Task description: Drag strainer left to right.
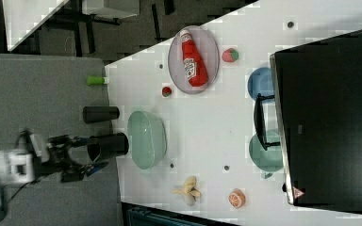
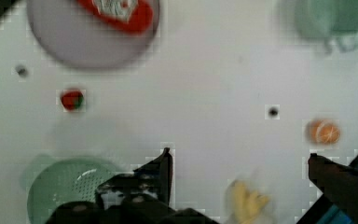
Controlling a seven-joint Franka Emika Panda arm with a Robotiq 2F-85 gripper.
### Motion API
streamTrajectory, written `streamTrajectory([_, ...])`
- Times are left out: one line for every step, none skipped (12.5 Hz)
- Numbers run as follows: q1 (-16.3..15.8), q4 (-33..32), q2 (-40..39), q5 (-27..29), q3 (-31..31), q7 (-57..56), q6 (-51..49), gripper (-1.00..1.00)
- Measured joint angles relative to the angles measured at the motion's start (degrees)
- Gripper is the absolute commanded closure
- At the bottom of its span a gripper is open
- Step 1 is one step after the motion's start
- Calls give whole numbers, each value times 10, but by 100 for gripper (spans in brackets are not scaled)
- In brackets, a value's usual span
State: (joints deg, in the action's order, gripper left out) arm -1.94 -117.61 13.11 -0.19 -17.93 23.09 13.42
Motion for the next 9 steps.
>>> streamTrajectory([-15,-17,-33,1,-22,51,47,-100])
streamTrajectory([-26,-32,-62,-6,-48,106,84,-100])
streamTrajectory([-32,-38,-90,-9,-74,159,108,-100])
streamTrajectory([-35,-36,-119,-16,-101,211,128,-100])
streamTrajectory([-33,-38,-139,-16,-125,256,151,-100])
streamTrajectory([-37,-37,-160,-14,-140,296,176,-100])
streamTrajectory([-45,-31,-182,-13,-147,331,192,-100])
streamTrajectory([-44,-29,-205,-17,-155,364,210,-100])
streamTrajectory([-43,-29,-229,-29,-159,396,240,-100])
